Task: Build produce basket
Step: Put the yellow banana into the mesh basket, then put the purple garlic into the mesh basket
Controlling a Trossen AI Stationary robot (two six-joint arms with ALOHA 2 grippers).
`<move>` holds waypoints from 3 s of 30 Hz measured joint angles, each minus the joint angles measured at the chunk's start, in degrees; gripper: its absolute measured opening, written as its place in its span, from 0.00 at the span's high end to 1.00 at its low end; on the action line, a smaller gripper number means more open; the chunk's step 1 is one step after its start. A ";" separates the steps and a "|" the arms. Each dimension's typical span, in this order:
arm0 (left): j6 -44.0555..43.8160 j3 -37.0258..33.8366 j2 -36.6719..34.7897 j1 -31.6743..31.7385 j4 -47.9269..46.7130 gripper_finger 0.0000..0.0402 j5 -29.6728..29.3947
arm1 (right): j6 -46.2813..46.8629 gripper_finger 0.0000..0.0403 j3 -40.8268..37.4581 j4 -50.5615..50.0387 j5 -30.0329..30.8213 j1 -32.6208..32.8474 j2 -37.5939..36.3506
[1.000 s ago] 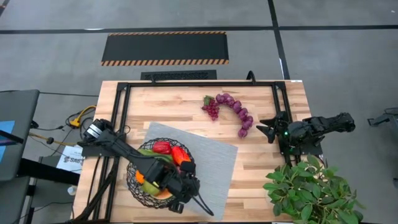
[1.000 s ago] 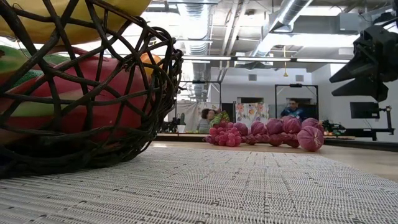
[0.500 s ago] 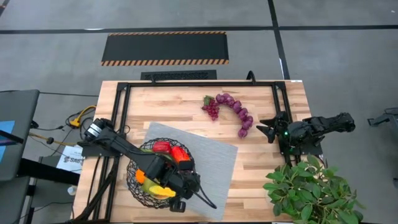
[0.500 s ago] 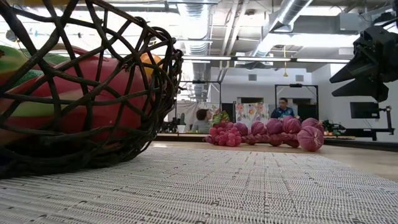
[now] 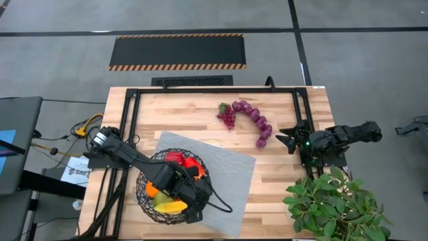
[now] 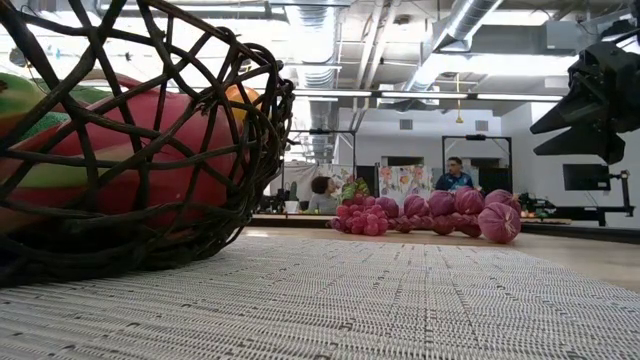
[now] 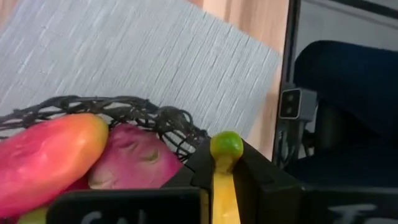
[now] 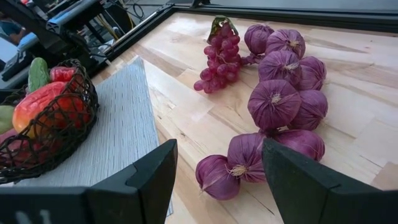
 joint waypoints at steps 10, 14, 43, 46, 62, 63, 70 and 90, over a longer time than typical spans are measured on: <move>-0.12 -9.66 -0.55 0.11 9.99 0.97 4.50 | 0.00 0.37 0.00 -0.04 0.00 0.00 0.00; -2.35 -14.97 -3.66 0.11 16.21 0.97 5.08 | 0.00 0.37 0.00 -0.15 0.00 0.01 0.02; 8.20 -23.73 -10.40 6.81 17.70 0.45 3.37 | 0.44 0.37 -0.01 -0.44 0.04 0.00 0.02; 12.78 -21.46 -10.40 8.79 16.35 0.45 -0.46 | 0.50 0.37 0.00 -0.44 0.04 0.01 0.02; 39.35 -18.92 -1.10 27.45 56.73 0.45 -7.40 | 0.55 0.37 0.00 -0.54 0.37 -0.01 0.02; 39.89 -18.92 0.70 28.08 60.62 0.45 -7.39 | 0.55 0.37 -0.02 -0.57 0.37 -0.01 0.01; 41.16 -18.97 12.29 29.53 78.27 0.45 -9.72 | 0.52 0.37 -0.02 -0.63 0.37 -0.01 0.02; 46.07 2.28 37.48 29.16 75.21 0.45 -14.88 | 0.81 0.37 -0.02 -0.78 0.35 -0.05 0.01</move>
